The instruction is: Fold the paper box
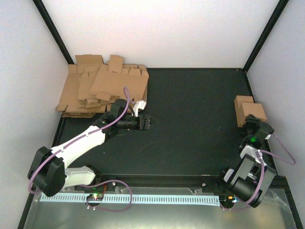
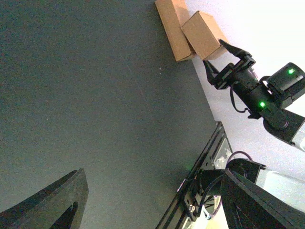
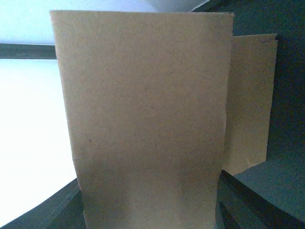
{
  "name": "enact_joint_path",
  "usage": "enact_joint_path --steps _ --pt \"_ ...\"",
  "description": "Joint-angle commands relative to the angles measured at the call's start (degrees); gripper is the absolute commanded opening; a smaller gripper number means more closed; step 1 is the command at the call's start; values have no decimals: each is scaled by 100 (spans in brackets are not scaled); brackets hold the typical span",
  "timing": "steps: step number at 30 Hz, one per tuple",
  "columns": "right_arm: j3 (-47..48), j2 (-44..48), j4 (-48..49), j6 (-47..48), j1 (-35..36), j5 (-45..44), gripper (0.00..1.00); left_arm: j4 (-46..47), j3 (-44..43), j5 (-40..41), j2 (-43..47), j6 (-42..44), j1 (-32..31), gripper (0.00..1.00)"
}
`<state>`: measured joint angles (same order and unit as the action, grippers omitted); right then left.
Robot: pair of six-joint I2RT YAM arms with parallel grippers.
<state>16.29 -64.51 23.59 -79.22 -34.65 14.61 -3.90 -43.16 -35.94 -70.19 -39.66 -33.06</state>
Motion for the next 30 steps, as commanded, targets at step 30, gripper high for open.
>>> enact_joint_path --steps 30 --pt "1851 -278 -2712 892 89 -221 99 140 -2 33 109 -29 -41 79"
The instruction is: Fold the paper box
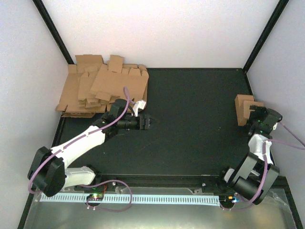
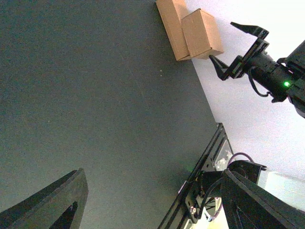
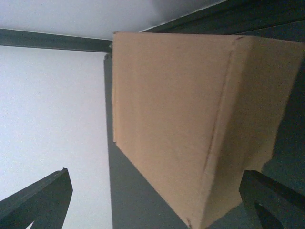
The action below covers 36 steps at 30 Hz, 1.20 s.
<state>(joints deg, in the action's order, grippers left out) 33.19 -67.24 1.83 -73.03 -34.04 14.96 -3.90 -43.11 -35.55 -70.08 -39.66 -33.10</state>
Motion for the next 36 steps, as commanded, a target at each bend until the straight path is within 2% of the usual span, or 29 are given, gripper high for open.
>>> enact_joint_path --steps 1,8,28,32,36 --pt "230 -12 -621 321 27 -280 100 136 0 -5 100 -20 -31 80" --pt "574 -218 -836 544 27 -422 99 173 13 -18 39 -23 -34 79" --pt "1273 -1245 -509 804 29 -202 99 217 -4 -10 -83 -33 -33 80" --pt "1157 -1144 -438 718 29 -265 99 218 -17 8 -93 -29 -33 80" --pt "1136 -698 -836 840 36 -336 99 226 -28 18 -85 -3 -35 80"
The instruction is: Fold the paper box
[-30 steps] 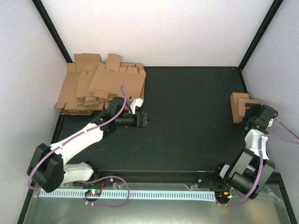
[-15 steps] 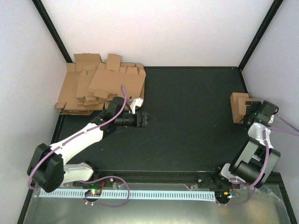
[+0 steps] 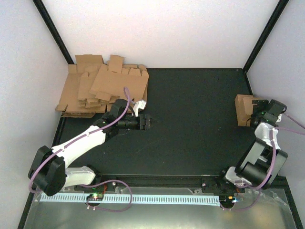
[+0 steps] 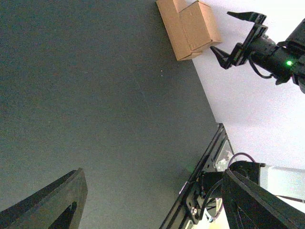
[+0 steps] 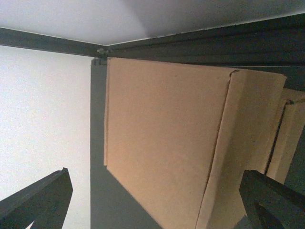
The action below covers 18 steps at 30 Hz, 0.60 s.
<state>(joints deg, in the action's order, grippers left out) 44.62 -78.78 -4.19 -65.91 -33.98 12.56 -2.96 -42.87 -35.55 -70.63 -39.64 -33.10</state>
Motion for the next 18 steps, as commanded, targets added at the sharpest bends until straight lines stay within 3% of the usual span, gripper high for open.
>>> enact_joint_path --steps 1,5,11,18 --pt "-59 628 -299 172 36 -81 100 116 -54 31 -28 -2 -32 80" --pt "-158 1480 -718 740 504 -398 99 50 -95 139 23 101 -31 82" --pt "-111 2090 -496 2136 2118 -638 99 -548 -436 636 81 647 1 84" --pt "-732 2281 973 4699 3974 -1402 99 -1119 -687 1617 433 1553 164 99"
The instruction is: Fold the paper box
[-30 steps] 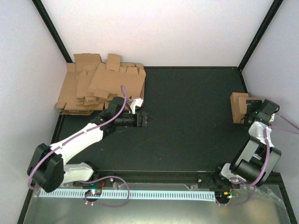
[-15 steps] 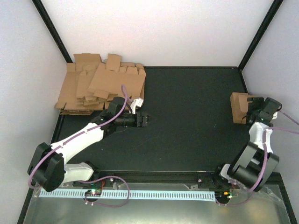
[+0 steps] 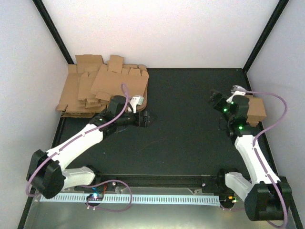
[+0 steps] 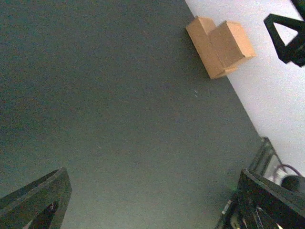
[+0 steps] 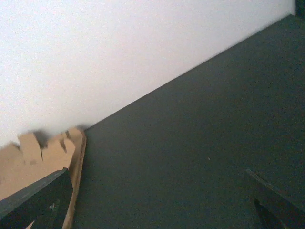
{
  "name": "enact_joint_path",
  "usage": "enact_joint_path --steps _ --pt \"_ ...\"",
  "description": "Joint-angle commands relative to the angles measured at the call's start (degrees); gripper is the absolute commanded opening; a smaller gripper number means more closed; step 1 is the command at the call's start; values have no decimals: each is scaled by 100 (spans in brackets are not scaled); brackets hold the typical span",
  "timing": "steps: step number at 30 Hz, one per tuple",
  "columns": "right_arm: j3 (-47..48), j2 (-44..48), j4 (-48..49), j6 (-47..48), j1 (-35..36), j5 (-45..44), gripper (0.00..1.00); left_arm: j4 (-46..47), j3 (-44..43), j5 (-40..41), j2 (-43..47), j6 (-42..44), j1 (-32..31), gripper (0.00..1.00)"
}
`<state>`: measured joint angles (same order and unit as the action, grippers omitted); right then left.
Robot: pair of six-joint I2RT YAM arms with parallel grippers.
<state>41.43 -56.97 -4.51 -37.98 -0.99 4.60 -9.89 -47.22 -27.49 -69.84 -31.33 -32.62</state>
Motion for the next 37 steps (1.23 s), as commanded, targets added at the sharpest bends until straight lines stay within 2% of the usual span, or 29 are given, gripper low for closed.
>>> enact_joint_path --steps 1,4,6,12,15,18,22,25,27,37 --pt "-609 120 1323 2216 822 -523 99 -464 -233 1054 432 847 142 99" --pt "-1109 161 2051 2631 916 -40 99 -588 -150 2339 764 1180 222 99" --pt "-1410 202 2525 2607 912 -15 99 -330 206 3172 1075 1411 234 99" --pt "-1709 -65 3265 2648 917 -621 100 2161 1935 4695 1983 2317 266 99" --pt "-1761 -395 3490 2699 917 -1062 99 2797 2333 5145 2006 2578 380 99" --pt "-1822 -546 3503 2704 909 -1303 99 2881 2304 5215 1763 2722 630 99" --pt "-1991 -326 3577 2743 908 -1036 100 2669 2213 4989 1442 2438 922 99" --pt "-2121 -183 3659 2716 908 -1020 99 2743 2263 5001 1214 2417 947 99" --pt "-2167 -121 3667 2658 908 -1088 99 2389 2116 4929 1222 2363 943 99" --pt "-2154 -133 3672 2711 908 -724 100 2451 2228 4971 1364 2350 951 99"
